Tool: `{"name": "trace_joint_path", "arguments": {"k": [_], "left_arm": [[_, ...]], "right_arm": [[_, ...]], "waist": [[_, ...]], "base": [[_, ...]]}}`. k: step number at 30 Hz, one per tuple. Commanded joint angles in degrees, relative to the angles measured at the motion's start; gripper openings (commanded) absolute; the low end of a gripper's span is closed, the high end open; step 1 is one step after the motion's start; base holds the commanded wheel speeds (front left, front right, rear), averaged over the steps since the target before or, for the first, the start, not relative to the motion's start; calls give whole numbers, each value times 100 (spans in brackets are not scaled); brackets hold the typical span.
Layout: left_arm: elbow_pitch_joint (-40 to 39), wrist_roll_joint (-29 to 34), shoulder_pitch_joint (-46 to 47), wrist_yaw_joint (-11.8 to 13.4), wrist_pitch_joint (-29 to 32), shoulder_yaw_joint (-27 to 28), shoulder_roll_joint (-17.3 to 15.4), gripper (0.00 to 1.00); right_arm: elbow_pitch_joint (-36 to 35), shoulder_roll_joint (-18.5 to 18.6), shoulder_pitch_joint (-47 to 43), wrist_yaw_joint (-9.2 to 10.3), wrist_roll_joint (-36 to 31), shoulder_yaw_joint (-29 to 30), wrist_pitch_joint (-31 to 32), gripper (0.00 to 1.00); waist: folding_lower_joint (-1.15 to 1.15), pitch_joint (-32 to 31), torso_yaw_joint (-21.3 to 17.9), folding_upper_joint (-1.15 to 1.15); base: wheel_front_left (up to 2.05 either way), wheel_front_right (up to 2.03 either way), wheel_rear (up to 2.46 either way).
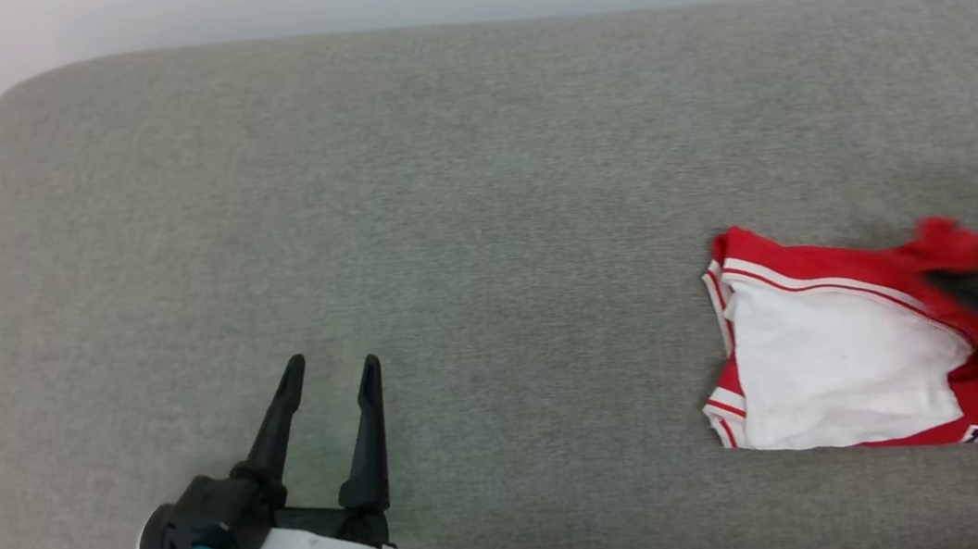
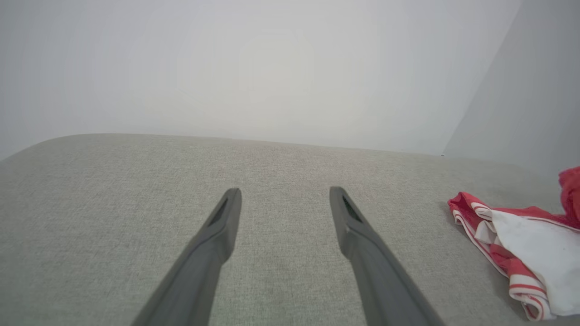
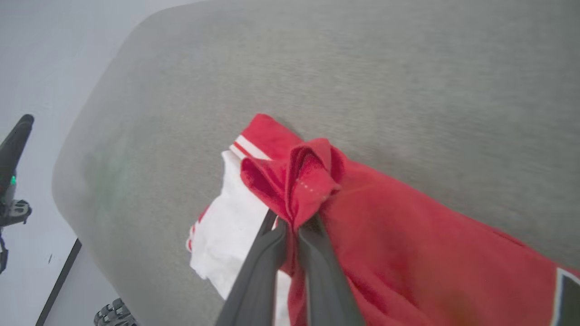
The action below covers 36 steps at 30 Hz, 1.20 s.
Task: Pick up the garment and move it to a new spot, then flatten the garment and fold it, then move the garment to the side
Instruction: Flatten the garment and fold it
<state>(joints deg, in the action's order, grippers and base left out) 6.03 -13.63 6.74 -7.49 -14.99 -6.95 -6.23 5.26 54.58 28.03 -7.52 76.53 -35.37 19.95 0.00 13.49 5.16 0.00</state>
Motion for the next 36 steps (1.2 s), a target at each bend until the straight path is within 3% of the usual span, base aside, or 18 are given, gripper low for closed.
{"name": "trace_joint_path", "arguments": {"k": [1,8,19,20,22,23,36], "left_arm": [[-44,-61,39,5,-23,-23,21,100],[-61,-109,150,4,-23,-163,81,100],[39,-161,228,4,-23,-199,187,100],[56,-159,229,4,-23,-188,189,100],[97,-156,232,4,-23,-171,177,100],[120,-156,230,4,-23,-167,150,100],[325,-341,-4,4,-23,-143,-126,100]], "right_arm": [[-111,-259,170,8,-170,-140,131,0],[86,-1036,704,8,-980,-563,575,0],[751,-1542,764,8,-1508,-697,579,0],[795,-1581,749,8,-1522,-725,559,8],[824,-1658,737,8,-1541,-774,493,47],[820,-1681,740,8,-1554,-791,445,100],[604,-1520,631,8,-1234,-703,-492,100]], "waist": [[0,22,120,0],[0,145,450,0],[0,236,607,0],[0,222,589,0],[0,175,539,0],[0,144,505,0],[0,-410,-197,0]], "base": [[0,0,0],[0,0,0],[0,0,0],[0,0,0],[0,0,0],[0,0,0],[0,0,0]]}}
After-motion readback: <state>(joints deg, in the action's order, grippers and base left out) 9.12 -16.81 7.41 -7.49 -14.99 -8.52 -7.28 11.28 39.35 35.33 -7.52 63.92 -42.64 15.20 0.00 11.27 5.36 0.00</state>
